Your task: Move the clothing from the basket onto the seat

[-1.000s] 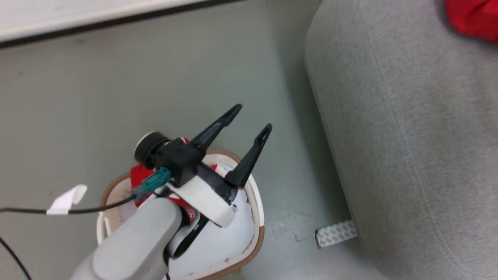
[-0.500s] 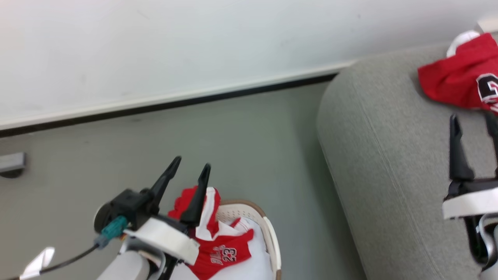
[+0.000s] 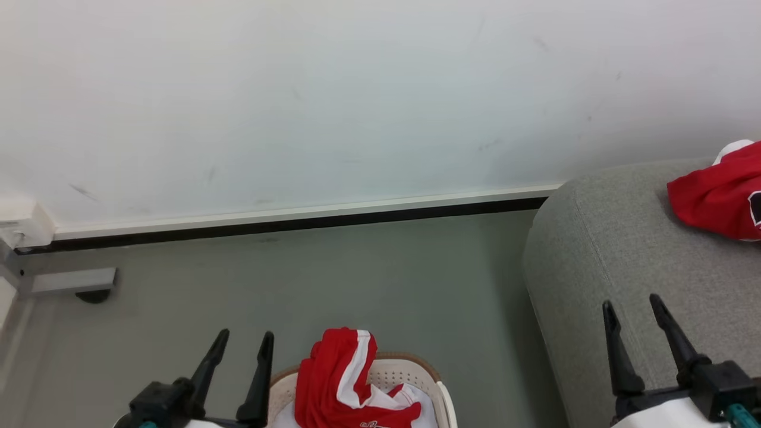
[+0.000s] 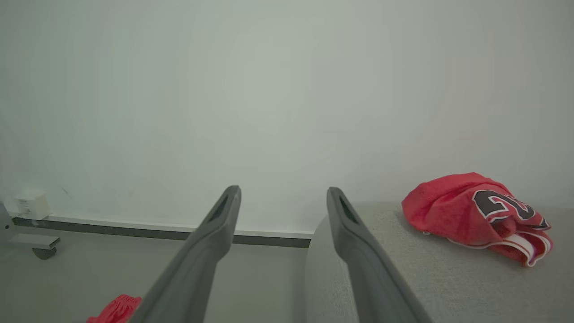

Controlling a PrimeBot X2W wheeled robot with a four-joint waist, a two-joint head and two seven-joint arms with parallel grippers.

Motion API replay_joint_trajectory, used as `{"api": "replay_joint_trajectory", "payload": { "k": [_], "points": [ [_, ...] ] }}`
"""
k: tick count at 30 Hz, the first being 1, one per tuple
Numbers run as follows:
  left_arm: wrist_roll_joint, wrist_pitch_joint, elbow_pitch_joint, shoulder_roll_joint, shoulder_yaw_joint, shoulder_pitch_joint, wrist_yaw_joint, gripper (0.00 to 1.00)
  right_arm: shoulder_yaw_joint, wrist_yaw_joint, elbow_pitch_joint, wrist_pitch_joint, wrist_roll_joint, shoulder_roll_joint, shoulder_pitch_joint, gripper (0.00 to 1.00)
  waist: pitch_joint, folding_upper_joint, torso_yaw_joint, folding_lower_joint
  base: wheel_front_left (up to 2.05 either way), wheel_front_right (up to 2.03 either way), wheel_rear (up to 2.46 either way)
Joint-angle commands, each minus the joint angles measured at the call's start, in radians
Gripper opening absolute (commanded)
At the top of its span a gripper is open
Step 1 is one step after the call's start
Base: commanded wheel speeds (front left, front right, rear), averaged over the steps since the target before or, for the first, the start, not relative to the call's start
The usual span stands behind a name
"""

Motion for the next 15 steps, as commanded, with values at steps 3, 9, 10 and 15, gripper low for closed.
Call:
{"api": "replay_joint_trajectory", "payload": {
  "k": [3, 9, 10, 15],
  "points": [
    [0.046, 0.000, 0.001, -0.027, 0.048, 0.054, -0.019, 1.00, 0.001, -0.003, -0.008, 0.000, -0.023, 0.018, 0.060, 1.00, -0.021, -0.0001, 0.012, 0.0004, 0.00, 0.00, 0.00],
    [0.092, 0.000, 0.000, -0.088, 0.137, 0.121, -0.056, 1.00, 0.011, -0.002, -0.004, 0.000, -0.001, 0.035, 0.118, 1.00, -0.040, -0.0001, 0.011, 0.0004, 0.00, 0.00, 0.00],
    [0.101, 0.000, -0.001, -0.098, 0.151, 0.129, -0.063, 1.00, 0.014, -0.003, -0.002, 0.001, 0.001, 0.036, 0.124, 1.00, -0.042, -0.0001, 0.012, 0.0004, 0.00, 0.00, 0.00],
    [0.141, -0.001, 0.007, -0.135, 0.193, 0.149, -0.099, 1.00, 0.028, -0.003, 0.007, 0.001, 0.007, 0.038, 0.133, 1.00, -0.050, -0.0001, 0.015, 0.0004, 0.00, 0.00, 0.00]
  ]
}}
